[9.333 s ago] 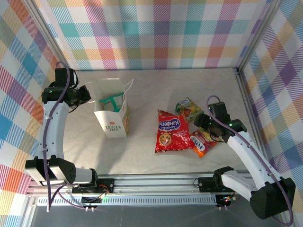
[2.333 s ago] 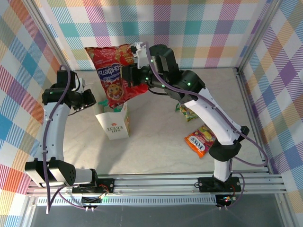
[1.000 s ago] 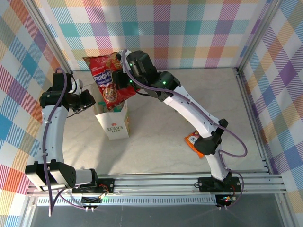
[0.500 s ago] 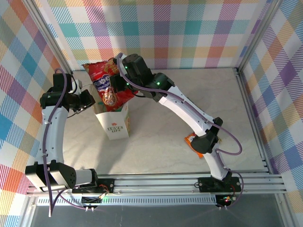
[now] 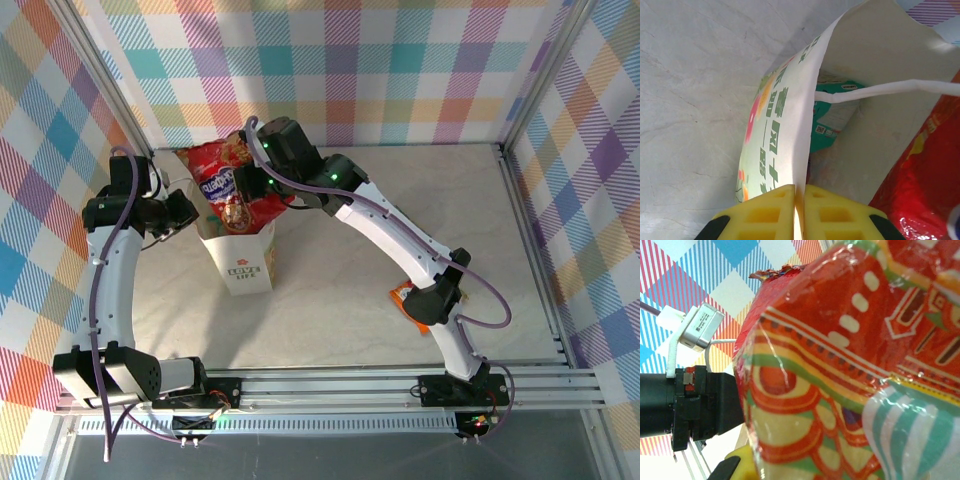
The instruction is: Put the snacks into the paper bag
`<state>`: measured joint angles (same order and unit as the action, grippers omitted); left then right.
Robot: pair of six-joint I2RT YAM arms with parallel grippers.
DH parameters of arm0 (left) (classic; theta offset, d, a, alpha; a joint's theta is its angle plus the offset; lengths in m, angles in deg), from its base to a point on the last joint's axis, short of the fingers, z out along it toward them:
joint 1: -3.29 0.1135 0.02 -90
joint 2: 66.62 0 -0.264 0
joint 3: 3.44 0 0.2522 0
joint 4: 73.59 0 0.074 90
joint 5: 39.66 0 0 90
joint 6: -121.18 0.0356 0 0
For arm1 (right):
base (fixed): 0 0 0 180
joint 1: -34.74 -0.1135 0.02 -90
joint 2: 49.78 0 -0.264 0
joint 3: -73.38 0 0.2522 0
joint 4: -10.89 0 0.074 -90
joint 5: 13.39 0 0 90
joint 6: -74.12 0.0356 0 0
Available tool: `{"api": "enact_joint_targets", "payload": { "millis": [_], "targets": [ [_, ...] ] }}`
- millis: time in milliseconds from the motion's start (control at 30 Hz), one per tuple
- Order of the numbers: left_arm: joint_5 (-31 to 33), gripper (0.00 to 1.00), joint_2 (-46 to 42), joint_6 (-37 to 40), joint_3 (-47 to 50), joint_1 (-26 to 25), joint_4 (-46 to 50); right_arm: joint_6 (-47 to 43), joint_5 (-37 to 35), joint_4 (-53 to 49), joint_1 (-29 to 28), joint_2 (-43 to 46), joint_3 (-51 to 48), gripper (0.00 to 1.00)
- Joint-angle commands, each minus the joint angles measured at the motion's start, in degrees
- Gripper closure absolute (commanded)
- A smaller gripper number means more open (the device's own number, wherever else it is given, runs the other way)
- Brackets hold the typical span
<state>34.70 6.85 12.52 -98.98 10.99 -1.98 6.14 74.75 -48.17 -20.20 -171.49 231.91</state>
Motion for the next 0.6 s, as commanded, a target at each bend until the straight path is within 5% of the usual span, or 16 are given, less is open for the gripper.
{"api": "enact_joint_targets", "payload": {
  "millis": [0, 567],
  "targets": [
    [-2.35, 0.88, -1.14, -1.16, 0.64, 0.73, -1.51, 1.39, 1.56, 5.44, -0.71, 4.54, 3.23, 1.00],
    [-3.70, 0.90, -1.17, -0.63, 1.67, 0.66, -2.11, 4.50, 3.27, 12.47, -1.00, 0.98, 8.77, 1.00]
  ]
}}
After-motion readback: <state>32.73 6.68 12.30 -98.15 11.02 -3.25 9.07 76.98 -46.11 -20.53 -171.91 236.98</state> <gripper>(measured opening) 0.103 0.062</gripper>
